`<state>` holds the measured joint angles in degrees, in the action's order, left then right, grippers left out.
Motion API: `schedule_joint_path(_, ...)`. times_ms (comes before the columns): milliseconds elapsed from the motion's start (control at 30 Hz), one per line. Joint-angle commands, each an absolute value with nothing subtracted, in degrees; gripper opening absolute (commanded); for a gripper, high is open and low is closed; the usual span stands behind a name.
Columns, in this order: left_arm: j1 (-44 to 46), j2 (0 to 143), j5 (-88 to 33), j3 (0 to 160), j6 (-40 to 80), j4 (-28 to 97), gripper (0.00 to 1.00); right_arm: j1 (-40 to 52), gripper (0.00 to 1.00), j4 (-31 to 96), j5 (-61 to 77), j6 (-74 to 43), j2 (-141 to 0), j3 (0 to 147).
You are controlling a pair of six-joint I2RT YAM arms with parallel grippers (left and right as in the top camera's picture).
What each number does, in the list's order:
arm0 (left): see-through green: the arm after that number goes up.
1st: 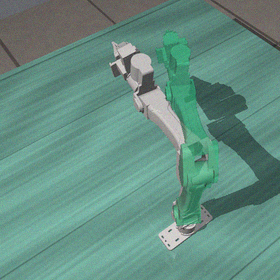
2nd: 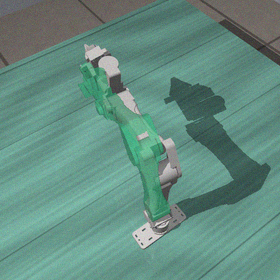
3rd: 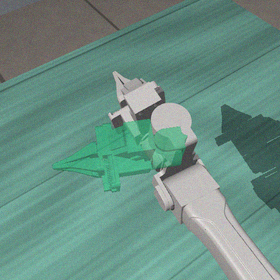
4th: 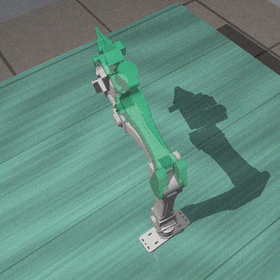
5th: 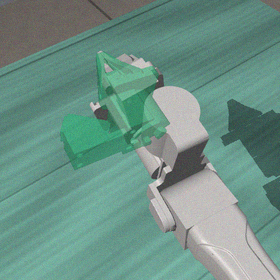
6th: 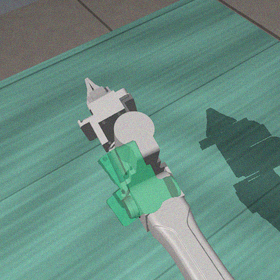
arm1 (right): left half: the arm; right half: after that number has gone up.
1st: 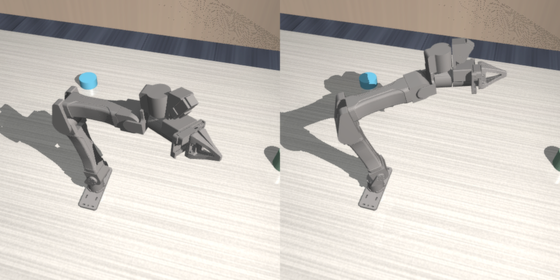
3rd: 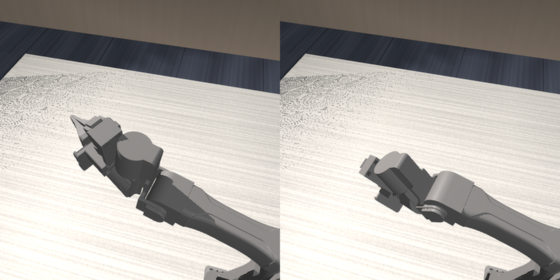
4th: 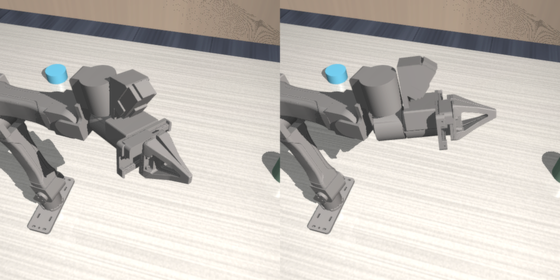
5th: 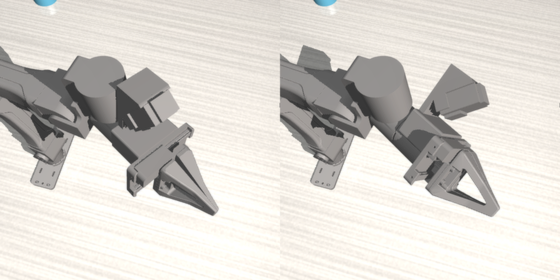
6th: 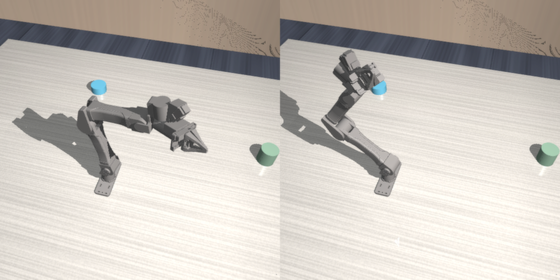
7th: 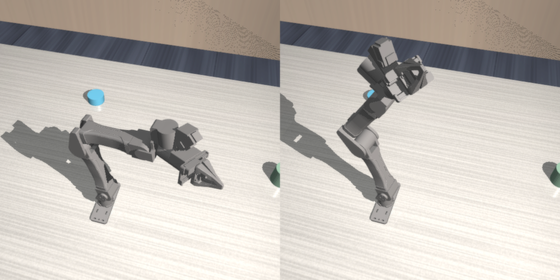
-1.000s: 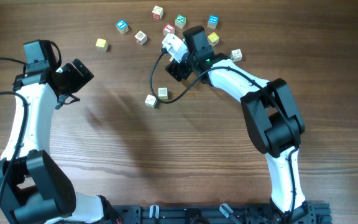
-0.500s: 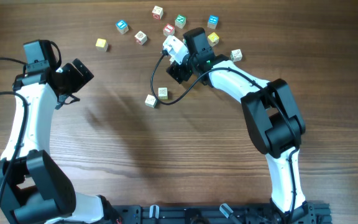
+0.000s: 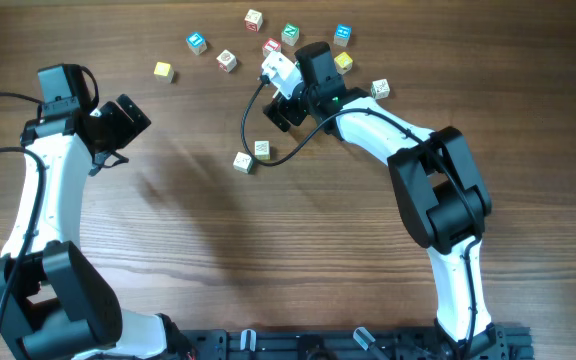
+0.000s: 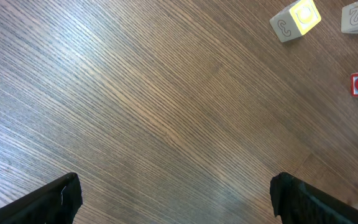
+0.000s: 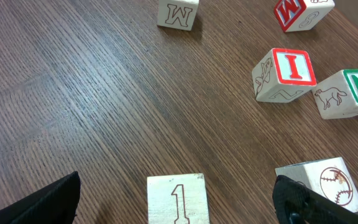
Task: Form a circle
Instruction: 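Grasp the red-edged 1 block with the right gripper, then lift the 1 block and carry it toward the center group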
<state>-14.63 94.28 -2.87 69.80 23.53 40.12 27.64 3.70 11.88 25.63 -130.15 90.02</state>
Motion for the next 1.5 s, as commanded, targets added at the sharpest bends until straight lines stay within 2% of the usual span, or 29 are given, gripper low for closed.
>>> schedule_joint_path(0,-14.74,94.50,-2.94,69.54,24.47,40.12,1.00,26.79,1.00,2.31,11.73,25.39,-129.03,89.86)
schedule_joint_path(167,-14.74,94.50,-2.94,69.54,24.47,40.12,1.00,26.44,0.99,2.50,11.75,25.28,-131.74,89.86)
schedule_joint_path(367,-14.74,94.50,-2.94,69.54,24.47,40.12,1.00,26.44,0.76,3.18,11.81,21.56,-130.85,90.00)
schedule_joint_path(400,-14.74,94.50,-2.94,69.54,24.47,40.12,1.00,26.44,0.75,3.20,11.79,20.71,-130.30,90.00)
schedule_joint_path(767,-14.74,94.50,-2.94,69.54,24.47,40.12,1.00,26.44,0.79,5.43,11.97,19.38,-129.71,88.88)
schedule_joint_path(867,-14.74,94.50,-2.94,69.54,24.47,40.12,1.00,26.44,0.73,5.56,11.97,19.33,-130.06,88.86)
schedule_joint_path(1033,-14.74,94.50,-2.94,69.54,24.47,40.12,1.00,26.44,0.58,4.21,11.94,19.27,-128.62,88.90)
schedule_joint_path(1233,-14.74,94.50,-2.94,69.54,24.47,40.12,1.00,26.44,0.46,8.01,11.97,18.87,-123.96,88.90)
schedule_joint_path(1400,-14.74,94.50,-2.94,69.54,24.47,40.12,1.00,26.44,0.45,12.27,12.40,18.87,-120.07,88.90)
schedule_joint_path(1433,-14.74,94.50,-2.94,69.54,24.47,40.12,1.00,26.44,0.46,13.28,13.39,18.90,-119.31,88.90)
schedule_joint_path(1467,-14.74,94.50,-2.94,69.54,24.47,40.12,1.00,26.44,0.52,13.78,14.24,18.90,-118.96,88.90)
